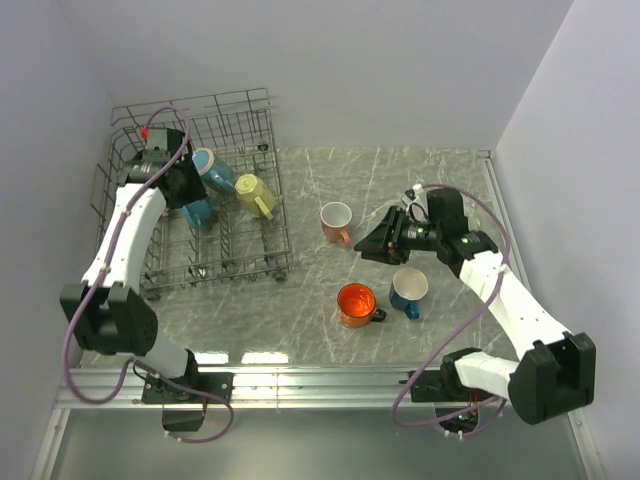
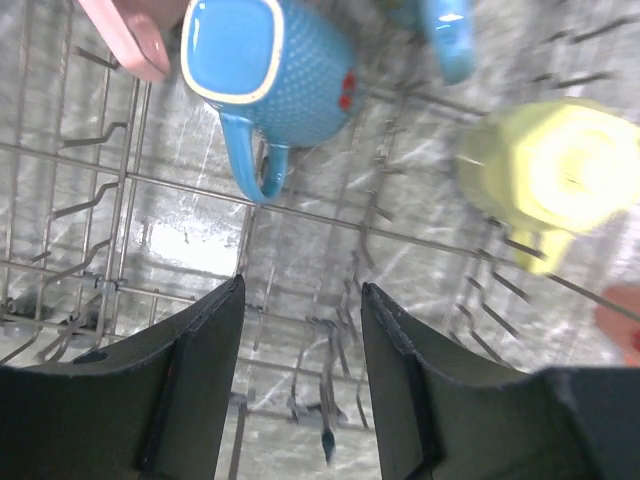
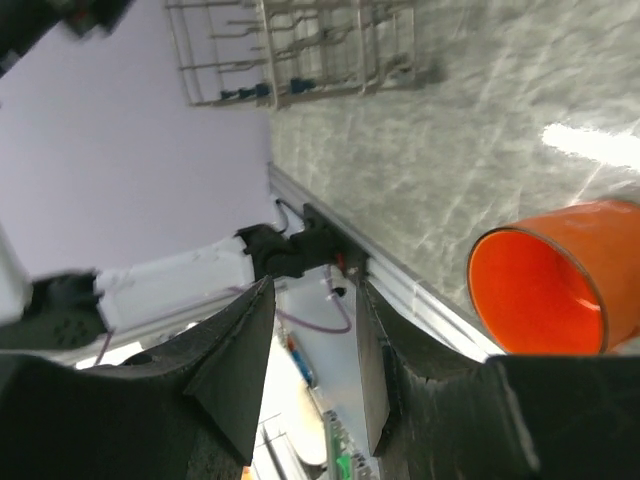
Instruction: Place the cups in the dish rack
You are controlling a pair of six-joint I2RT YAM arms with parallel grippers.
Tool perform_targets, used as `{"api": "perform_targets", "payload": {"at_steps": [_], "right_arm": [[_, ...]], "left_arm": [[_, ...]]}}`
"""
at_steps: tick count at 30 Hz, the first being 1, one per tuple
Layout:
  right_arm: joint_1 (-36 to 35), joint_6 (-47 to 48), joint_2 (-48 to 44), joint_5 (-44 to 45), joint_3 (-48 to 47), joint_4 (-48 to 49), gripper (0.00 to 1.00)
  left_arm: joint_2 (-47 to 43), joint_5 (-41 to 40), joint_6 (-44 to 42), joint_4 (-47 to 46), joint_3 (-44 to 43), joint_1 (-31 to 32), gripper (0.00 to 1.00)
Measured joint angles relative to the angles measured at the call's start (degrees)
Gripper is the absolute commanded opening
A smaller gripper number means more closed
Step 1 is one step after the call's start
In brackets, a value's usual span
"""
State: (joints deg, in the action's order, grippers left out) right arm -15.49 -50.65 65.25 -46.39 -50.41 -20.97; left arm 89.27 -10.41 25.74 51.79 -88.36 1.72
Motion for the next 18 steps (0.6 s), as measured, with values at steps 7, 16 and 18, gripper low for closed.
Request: {"api": "perform_targets", "payload": {"at_steps": [7,16,18], "right_arm": [[0.15,7.54,10.64,8.66,-14.64,-10.93,0.44],[-0.37,15.87,26.27,24.00,-33.99,-22.56,0.43],[-1.07,17.31,30.77,27.47,-38.14,-24.61,0.43]], "left_arm": [[-13.18,-0.46,2.27,0.37,2.89,1.16,0.57],[-28.83,0.92,7.15,2.36,13.84,3.08,0.57],[-30.71,1.44,8.26,3.91,15.39,3.52,0.57]]}}
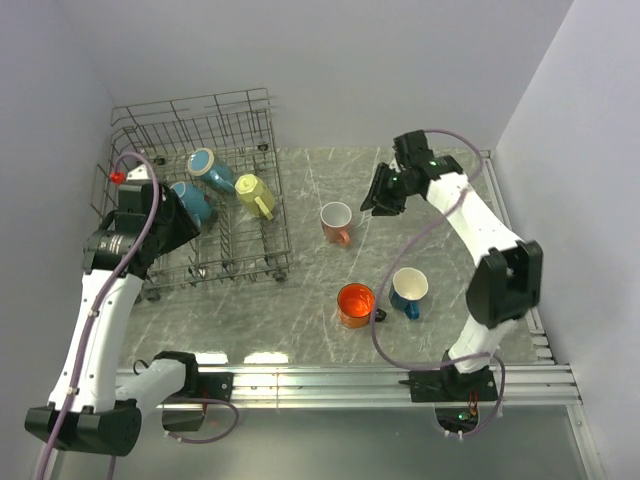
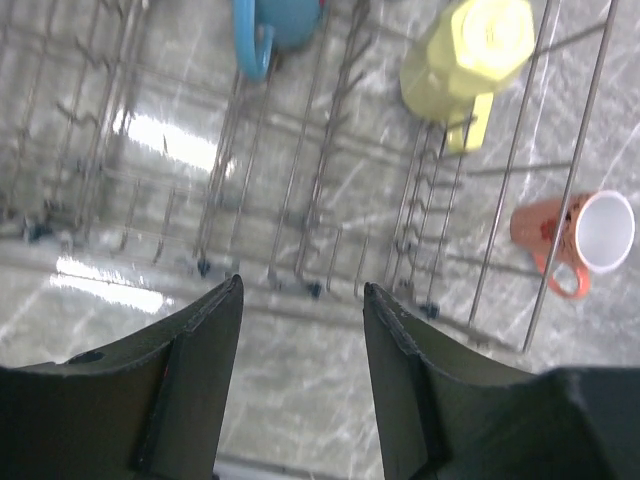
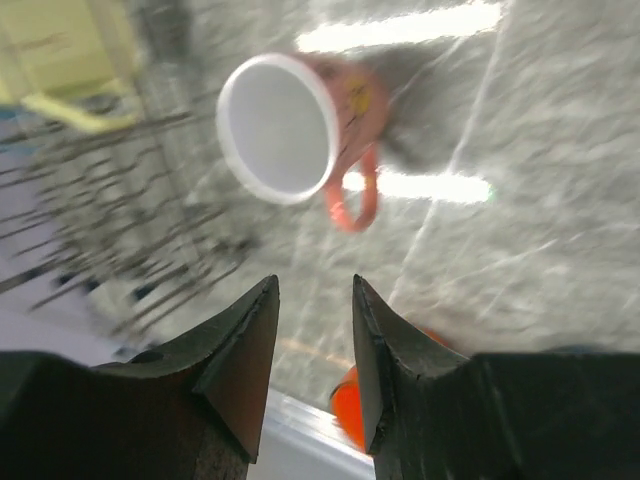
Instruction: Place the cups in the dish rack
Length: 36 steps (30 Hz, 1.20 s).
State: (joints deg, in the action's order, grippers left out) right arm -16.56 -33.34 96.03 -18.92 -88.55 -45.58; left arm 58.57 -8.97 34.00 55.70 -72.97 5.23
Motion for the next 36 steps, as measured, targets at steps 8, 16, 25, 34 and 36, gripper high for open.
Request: {"api": "perform_targets", "payload": {"at_steps": [8,16,25,34,36], "right_arm": [[-3.08,3.69,11.89,6.19,-7.15,-4.66,0.42],[-3.82,4.90,13.84,6.51,-7.15,-4.98,0.42],[-4.00,4.87,15.28,4.02,-9.84,-3.63,0.42],[-5.05,4.74,22.67,6.40,-18.78,-4.04,0.42],[-5.77,4.81,25.18,8.52,-20.46,-4.57,0.41]], "left_arm": [[-7.93,0.57,2.49,3.54,3.21,0.48,0.57],[-11.08,0.74,3.41,5.14,6.91,0.48,0.55],[-9.16,0.76,2.97,4.98,6.99,0.48,0.55],[-4.74,1.88,1.95,4.61,6.97,0.48,0.54],[-4.66,2.08,1.64,4.63,6.97,0.48,0.54]]}}
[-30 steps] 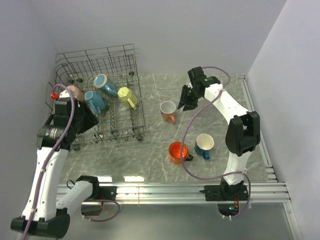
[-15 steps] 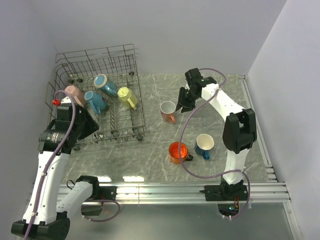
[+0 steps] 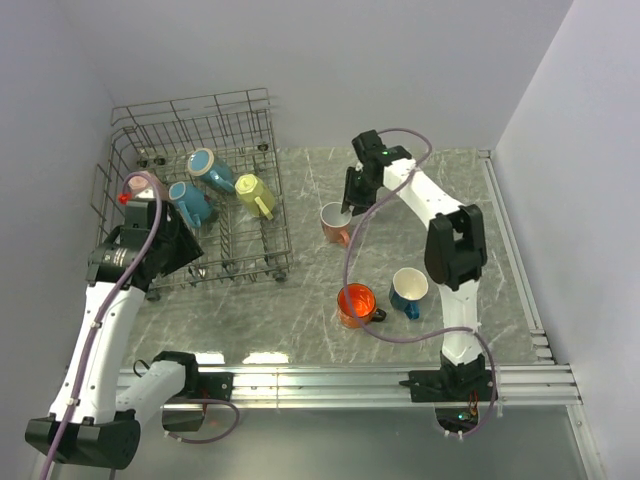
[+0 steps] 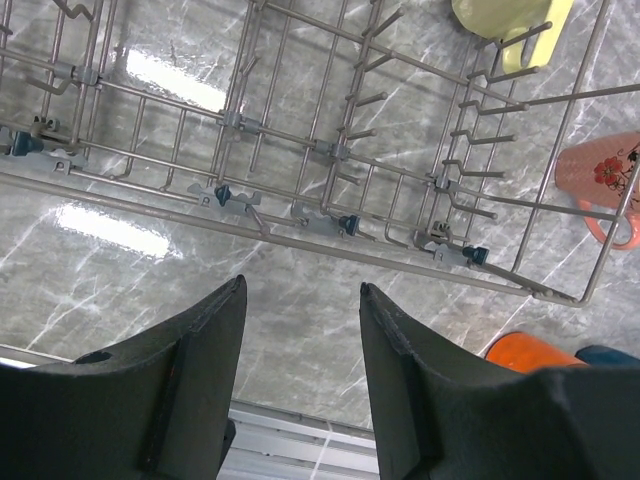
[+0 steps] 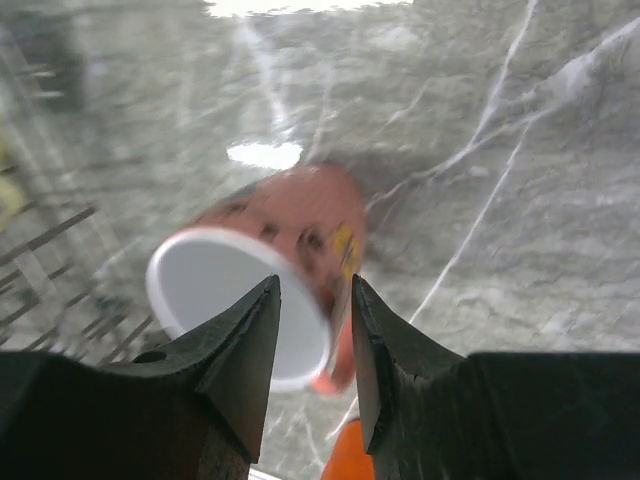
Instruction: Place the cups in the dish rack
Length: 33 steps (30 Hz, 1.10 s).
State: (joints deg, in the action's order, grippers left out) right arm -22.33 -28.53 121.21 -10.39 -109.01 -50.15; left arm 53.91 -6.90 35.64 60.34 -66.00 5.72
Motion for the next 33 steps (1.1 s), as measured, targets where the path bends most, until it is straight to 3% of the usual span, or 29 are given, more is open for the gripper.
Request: {"api": "perform_targets", "payload": {"at_steps": [5,10,17,20,21,22,23,29,33], "right_arm": [[-1.92,0.31,5.51,4.44,-2.84,-2.16,0.36],[-2.82,1.42,6.38,7.52,-2.75,-3.48,0.00],[-2.75,1.90,5.11,8.59,-0.52,-2.82,0.00],[-2.64,2.03,3.26,9.38,0.87,-4.00,0.00],[-2.51,2.03,2.27,9.51,1.14,-4.35,0.00],[-2.38,2.03,1.14,9.64,1.40,-4.57,0.00],[-2.23,2.01,-0.33,9.75,1.40,-4.98,0.00],[0.02,0.44,-13.62,6.23,1.46,-5.38,0.00],[3.50,-3.56,-26.05,-5.90,8.20,2.97,0.00]], "left_arm": [[-0.70,0.02,-0.09,0.22,0.00,0.00,0.54],[-1.25,0.52,0.02,0.15,0.07,0.00,0.54],[-0.90,1.77,0.37,-0.11,0.09,0.04,0.55],[-0.28,3.04,0.61,-0.13,-0.13,0.28,0.62],[-0.04,3.56,0.83,-0.17,-0.39,0.44,0.75],[0.28,4.57,1.09,-0.35,-1.03,0.81,0.94],[0.50,5.33,1.05,-0.63,-1.57,1.18,0.99],[4.76,8.92,3.63,-4.72,-8.28,10.56,1.00],[7.91,12.66,6.80,-11.37,-9.66,17.20,0.99]]}}
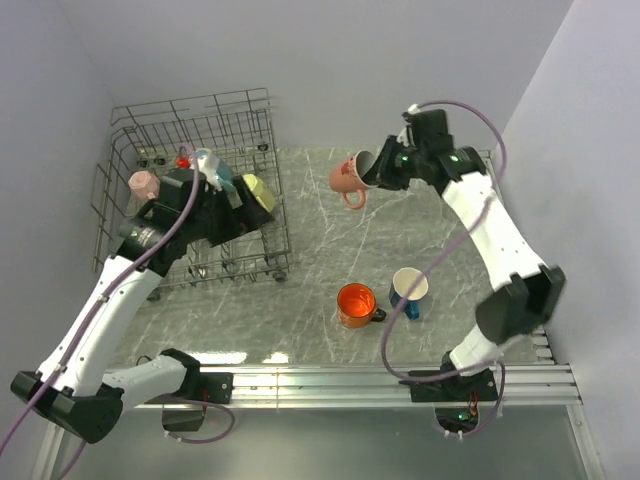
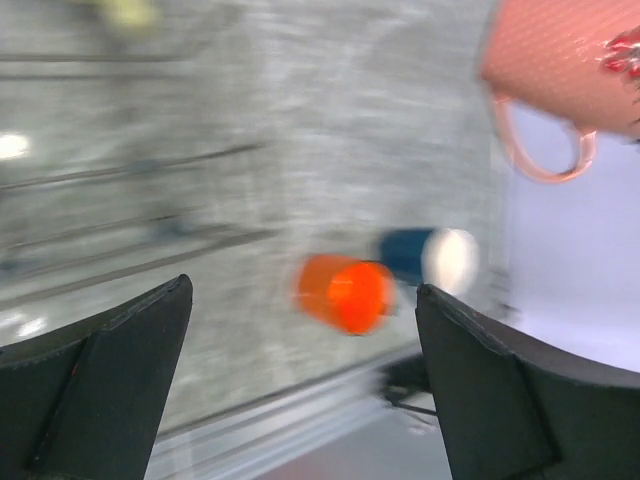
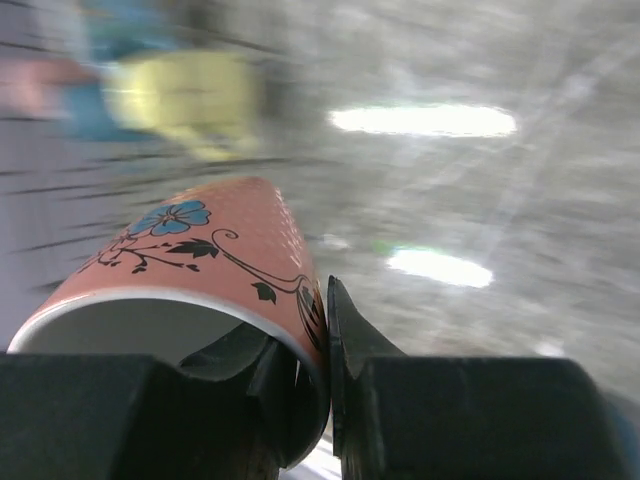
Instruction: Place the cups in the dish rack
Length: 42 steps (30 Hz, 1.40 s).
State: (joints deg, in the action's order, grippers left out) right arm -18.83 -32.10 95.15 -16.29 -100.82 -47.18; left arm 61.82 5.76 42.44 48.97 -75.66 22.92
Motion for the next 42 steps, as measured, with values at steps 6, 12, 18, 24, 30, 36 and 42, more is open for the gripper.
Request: {"api": "perform_targets", "payload": {"at_steps": [6,12,18,24,30,36,42], "right_arm": [[2.19,-14.84,-13.00,-18.86,20.04,22.18,0.00],[1.55,-37.57,-16.15,-29.81,40.65,50.10,0.00],[1.55,-52.59,-16.48,-32.41,45.81,69.35,0.00],[0.90,-61.07,-16.85,-32.74,48.72,83.21,0.00],[-1.49,-65.26,-16.85,-32.70,53.29,91.08,0.00],[-3.02,-69.37,-16.81,-30.56,56.92,97.07,0.00],[-3.30,-70.34,-15.37,-26.14,57.05,105.04,0.00]], "left_arm": [[1.11,7.67,8.68,-19.02,5.62,8.31,0.99],[5.81,10.05,13.42,-33.48,8.28,15.91,0.99],[10.67,10.03,13.86,-37.48,6.91,18.58,0.91],[11.13,11.39,14.27,-41.66,6.10,18.97,0.84],[11.13,11.04,14.25,-42.69,6.10,18.99,0.78],[11.10,11.15,14.43,-42.51,5.84,19.12,0.51],[11.10,11.13,18.49,-41.99,3.04,19.71,0.02]]}}
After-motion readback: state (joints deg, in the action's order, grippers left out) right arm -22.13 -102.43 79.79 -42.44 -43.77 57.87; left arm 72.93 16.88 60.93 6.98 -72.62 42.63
